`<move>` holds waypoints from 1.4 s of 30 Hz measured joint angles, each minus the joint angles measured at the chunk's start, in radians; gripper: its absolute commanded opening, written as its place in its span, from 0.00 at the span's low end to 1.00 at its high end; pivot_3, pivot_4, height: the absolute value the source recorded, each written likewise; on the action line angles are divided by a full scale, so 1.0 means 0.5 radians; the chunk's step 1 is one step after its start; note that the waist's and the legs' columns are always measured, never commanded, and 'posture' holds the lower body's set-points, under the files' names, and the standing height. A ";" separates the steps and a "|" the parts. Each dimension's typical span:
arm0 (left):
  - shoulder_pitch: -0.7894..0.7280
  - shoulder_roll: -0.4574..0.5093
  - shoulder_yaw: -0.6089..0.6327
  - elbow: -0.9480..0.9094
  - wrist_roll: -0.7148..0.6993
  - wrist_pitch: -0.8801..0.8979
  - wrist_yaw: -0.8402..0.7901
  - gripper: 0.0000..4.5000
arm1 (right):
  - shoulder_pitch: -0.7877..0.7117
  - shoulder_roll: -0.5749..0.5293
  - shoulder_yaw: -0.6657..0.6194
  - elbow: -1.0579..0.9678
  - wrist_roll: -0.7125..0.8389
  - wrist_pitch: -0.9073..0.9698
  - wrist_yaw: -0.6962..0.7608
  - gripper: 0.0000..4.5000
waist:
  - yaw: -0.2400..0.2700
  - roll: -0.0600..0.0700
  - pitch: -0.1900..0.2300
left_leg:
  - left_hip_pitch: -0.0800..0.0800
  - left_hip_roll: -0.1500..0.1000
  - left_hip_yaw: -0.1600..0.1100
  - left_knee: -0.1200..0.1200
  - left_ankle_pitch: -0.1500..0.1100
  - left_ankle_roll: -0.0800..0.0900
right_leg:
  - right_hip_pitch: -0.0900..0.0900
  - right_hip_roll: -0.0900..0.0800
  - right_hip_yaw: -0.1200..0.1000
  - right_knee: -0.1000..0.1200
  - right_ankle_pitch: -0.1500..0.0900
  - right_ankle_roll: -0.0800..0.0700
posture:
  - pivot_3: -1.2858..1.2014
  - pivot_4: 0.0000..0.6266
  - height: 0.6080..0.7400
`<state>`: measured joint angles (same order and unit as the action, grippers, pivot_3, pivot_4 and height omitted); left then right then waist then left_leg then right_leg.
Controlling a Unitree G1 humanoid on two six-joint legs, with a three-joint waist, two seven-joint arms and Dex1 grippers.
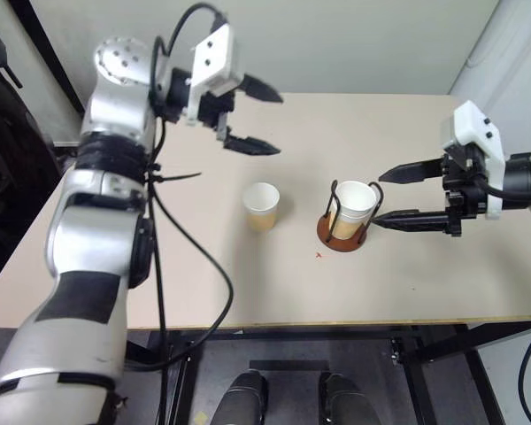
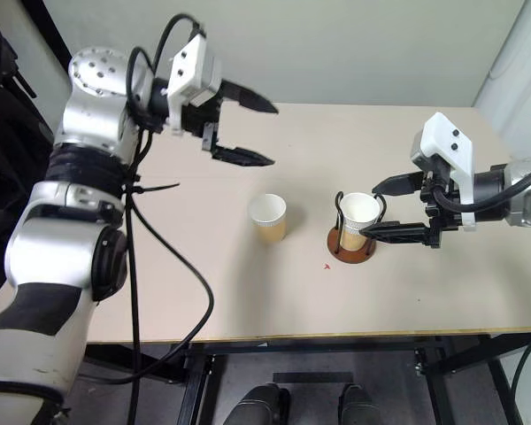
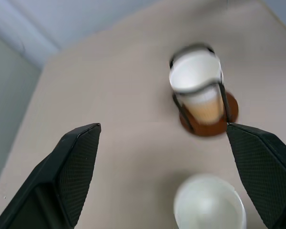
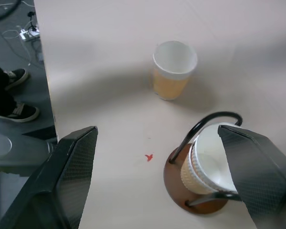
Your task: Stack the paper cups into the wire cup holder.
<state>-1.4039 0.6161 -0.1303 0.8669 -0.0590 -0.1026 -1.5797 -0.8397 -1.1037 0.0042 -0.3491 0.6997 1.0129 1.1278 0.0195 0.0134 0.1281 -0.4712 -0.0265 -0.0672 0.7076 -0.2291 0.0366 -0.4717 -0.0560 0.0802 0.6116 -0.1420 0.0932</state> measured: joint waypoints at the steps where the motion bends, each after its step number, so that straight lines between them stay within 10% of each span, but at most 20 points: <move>1: 0.042 0.051 -0.016 -0.053 0.000 -0.001 0.000 0.99 | -0.014 0.001 0.013 0.004 -0.004 -0.007 0.010 0.93 | -0.003 0.000 0.000 | 0.000 -0.001 -0.001 0.000 0.000 -0.001 | 0.000 0.001 -0.001 0.001 0.000 0.000 | 0.52 0.24 1.00; 10: 0.427 0.303 -0.299 -0.384 0.132 -0.278 -0.002 0.99 | -0.096 0.005 0.046 0.022 0.006 -0.014 0.111 0.93 | -0.008 0.001 -0.001 | -0.003 -0.012 -0.011 -0.005 0.009 0.000 | -0.002 -0.001 -0.002 0.004 0.001 -0.006 | 0.52 0.24 1.00; 42: 0.351 0.041 -0.523 0.061 0.361 -0.708 0.044 0.99 | -0.117 0.020 0.107 0.011 0.002 0.010 0.116 0.93 | -0.023 0.001 -0.001 | -0.001 -0.013 -0.013 -0.016 0.015 -0.003 | -0.005 -0.005 0.003 0.001 0.004 -0.009 | 0.52 0.24 1.00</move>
<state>-1.2285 0.6367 -0.3920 0.8976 0.1215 -0.4566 -1.5579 -0.8981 -1.0936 0.0578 -0.3435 0.7008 1.0178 1.1860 0.0078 0.0141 0.1276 -0.4719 -0.0330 -0.0735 0.6998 -0.2218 0.0352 -0.4740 -0.0584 0.0816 0.6123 -0.1400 0.0886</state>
